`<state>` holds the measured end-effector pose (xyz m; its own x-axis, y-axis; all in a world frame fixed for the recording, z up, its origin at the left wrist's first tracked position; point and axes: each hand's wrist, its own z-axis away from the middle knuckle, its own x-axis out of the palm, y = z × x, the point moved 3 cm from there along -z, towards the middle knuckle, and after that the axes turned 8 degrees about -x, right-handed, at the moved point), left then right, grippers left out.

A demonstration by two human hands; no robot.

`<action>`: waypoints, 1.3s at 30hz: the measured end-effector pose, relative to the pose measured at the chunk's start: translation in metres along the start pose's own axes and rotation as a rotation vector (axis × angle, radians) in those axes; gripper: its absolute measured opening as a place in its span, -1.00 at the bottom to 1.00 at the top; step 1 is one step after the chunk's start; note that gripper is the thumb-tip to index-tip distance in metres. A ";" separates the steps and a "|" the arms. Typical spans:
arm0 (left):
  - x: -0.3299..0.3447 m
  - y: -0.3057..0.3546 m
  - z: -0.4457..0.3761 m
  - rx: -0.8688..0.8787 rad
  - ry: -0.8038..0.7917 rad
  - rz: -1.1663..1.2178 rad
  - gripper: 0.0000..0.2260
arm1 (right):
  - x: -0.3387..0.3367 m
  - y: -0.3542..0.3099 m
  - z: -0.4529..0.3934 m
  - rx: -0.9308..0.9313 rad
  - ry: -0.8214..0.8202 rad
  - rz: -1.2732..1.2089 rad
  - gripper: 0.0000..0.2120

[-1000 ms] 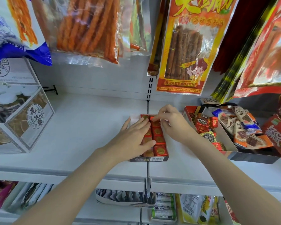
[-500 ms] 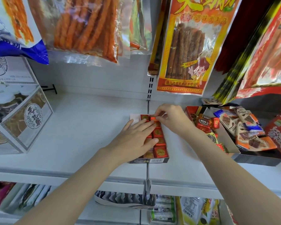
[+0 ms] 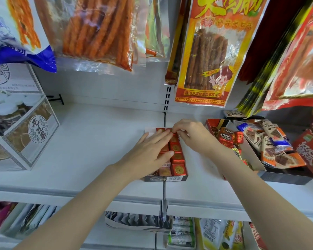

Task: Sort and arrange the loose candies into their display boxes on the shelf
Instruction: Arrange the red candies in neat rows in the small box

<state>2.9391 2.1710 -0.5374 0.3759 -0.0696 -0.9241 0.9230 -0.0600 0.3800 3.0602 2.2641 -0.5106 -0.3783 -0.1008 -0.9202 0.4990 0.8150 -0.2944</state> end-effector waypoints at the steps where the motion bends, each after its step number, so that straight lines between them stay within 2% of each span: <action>1: -0.004 -0.003 -0.001 -0.013 0.008 0.016 -0.49 | -0.003 -0.001 0.003 0.027 0.023 -0.040 -0.77; 3: -0.010 -0.009 -0.002 -0.058 0.007 0.013 -0.50 | -0.011 -0.003 0.009 0.091 0.041 -0.139 -0.79; 9: -0.007 -0.011 0.000 -0.113 -0.075 -0.056 -0.45 | -0.013 -0.018 0.041 0.179 -0.103 -0.459 -0.97; 12: -0.006 -0.010 -0.002 -0.133 -0.113 -0.063 -0.41 | -0.005 -0.019 0.053 0.192 -0.134 -0.483 -0.94; 17: -0.012 -0.006 -0.001 -0.155 -0.195 0.006 -0.36 | -0.002 -0.022 0.056 0.206 -0.085 -0.494 -0.93; 23: -0.005 -0.006 -0.002 -0.134 -0.183 -0.034 -0.28 | -0.005 -0.026 0.053 0.177 -0.095 -0.508 -0.96; 28: -0.005 -0.007 -0.001 -0.112 -0.151 -0.028 -0.31 | -0.005 -0.025 0.053 0.173 -0.102 -0.558 -0.94; 32: -0.004 -0.002 0.002 -0.051 -0.090 -0.004 -0.43 | -0.002 -0.025 0.057 0.190 -0.099 -0.587 -0.92; 35: 0.001 0.002 0.000 -0.083 -0.123 -0.046 -0.46 | 0.005 -0.025 0.063 0.231 -0.074 -0.609 -0.84; 39: 0.000 0.003 -0.004 -0.147 -0.168 0.009 -0.47 | 0.011 -0.026 0.071 0.322 0.007 -0.698 -0.88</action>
<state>2.9422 2.1750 -0.5362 0.3769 -0.2351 -0.8959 0.9262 0.0868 0.3669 3.0980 2.2011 -0.5308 -0.6935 -0.5262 -0.4921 0.3449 0.3572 -0.8680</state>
